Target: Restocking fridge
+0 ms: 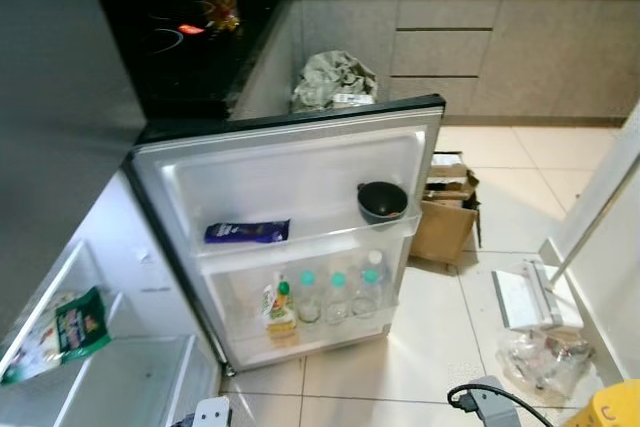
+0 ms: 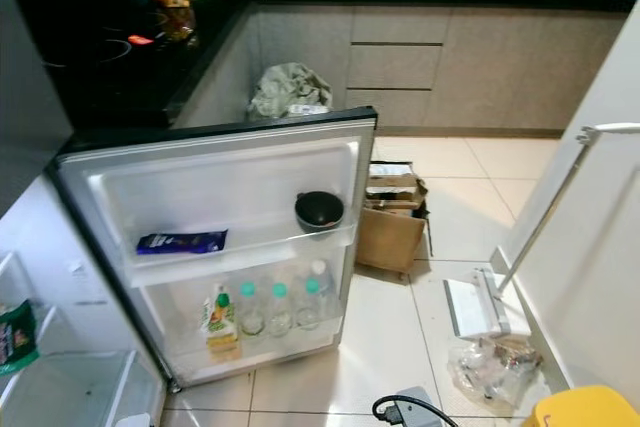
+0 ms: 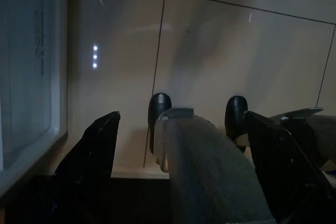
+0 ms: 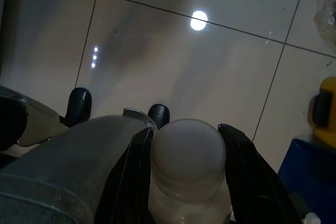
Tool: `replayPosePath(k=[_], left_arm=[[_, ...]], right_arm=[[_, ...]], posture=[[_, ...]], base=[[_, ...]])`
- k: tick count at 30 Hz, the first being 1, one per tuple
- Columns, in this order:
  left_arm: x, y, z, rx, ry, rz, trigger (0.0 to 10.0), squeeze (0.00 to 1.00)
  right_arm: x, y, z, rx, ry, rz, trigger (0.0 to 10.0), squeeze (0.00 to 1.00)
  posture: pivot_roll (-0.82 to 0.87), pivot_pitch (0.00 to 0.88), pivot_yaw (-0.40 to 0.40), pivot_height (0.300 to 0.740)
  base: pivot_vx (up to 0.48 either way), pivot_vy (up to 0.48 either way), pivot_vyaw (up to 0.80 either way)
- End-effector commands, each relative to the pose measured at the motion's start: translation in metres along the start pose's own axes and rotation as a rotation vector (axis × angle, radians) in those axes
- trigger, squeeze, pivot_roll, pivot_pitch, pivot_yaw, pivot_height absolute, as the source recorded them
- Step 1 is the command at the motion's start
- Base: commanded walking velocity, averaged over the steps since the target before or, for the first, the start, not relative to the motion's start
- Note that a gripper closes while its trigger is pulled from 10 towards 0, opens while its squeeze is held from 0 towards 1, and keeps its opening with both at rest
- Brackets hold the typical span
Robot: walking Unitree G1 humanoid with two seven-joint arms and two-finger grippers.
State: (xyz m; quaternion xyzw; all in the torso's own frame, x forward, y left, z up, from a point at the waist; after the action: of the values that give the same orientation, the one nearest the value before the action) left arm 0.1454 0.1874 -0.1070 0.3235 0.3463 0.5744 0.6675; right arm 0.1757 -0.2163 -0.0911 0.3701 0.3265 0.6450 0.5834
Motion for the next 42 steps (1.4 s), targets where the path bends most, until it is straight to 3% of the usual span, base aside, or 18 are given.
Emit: replayPosePath(k=[1,18,22,29,34,38,41,42], left_arm=[[0.004,0.002,-0.005,0.017,-0.011,0.009,10.0,0.0],[0.004,0.002,-0.005,0.023,0.003,0.026,10.0,0.0],[0.004,0.002,-0.004,0.018,-0.003,0.008,10.0,0.0],[0.003,0.002,-0.006,0.038,-0.053,0.01,10.0,0.0],[0.004,0.002,-0.007,0.042,-0.032,0.032,10.0,0.0],[0.004,0.002,-0.007,0.044,-0.03,0.031,10.0,0.0],[0.004,0.002,-0.009,0.049,-0.031,0.03,10.0,0.0],[0.004,0.002,-0.009,0.049,-0.031,0.03,10.0,0.0]], right_arm=[[0.0,0.0,0.0,0.0,0.0,0.007,10.0,0.0],[0.002,0.0,0.006,-0.029,-0.014,0.05,10.0,0.0],[0.017,-0.001,0.022,-0.067,0.029,0.212,10.0,0.0],[0.03,0.0,0.039,-0.102,0.074,0.358,10.0,0.0],[0.052,0.008,0.082,-0.176,0.189,0.641,10.0,0.0],[0.06,0.014,0.093,-0.18,0.236,0.766,10.0,0.0],[0.074,0.029,0.113,-0.187,0.318,0.991,10.0,0.0],[0.074,0.029,0.113,-0.187,0.318,0.991,10.0,0.0]], posture=[[-0.08,0.0,0.013,0.74],[-0.09,0.0,0.016,0.74],[-0.09,0.0,0.018,0.74],[-0.09,0.0,0.018,0.74],[-0.09,0.0,0.02,0.74],[-0.09,0.0,0.02,0.74],[-0.09,0.0,0.02,0.74],[-0.09,0.0,0.02,0.74]], base=[[0.334,0.0,0.0],[0.273,0.0,0.0],[0.0,0.0,0.0],[0.0,-0.334,0.0],[0.0,-0.092,0.0],[0.0,0.0,0.0],[0.0,0.0,0.0],[0.0,0.0,0.0]])
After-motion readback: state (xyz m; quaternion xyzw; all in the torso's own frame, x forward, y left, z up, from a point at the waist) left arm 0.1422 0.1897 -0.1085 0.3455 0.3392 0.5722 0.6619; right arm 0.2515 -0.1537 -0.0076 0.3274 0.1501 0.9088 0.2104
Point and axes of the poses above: a point about 5 cm out from each wrist's last joint towards the gripper, its own y axis pointing back from the gripper into the wrist, its own z axis along the axis of the wrist's last joint, x = y × z, the point moved 1 cm from there along -y, pointing out of the wrist towards the gripper, and after that the axes turned 13 degrees about -y, right-handed, at the moved point
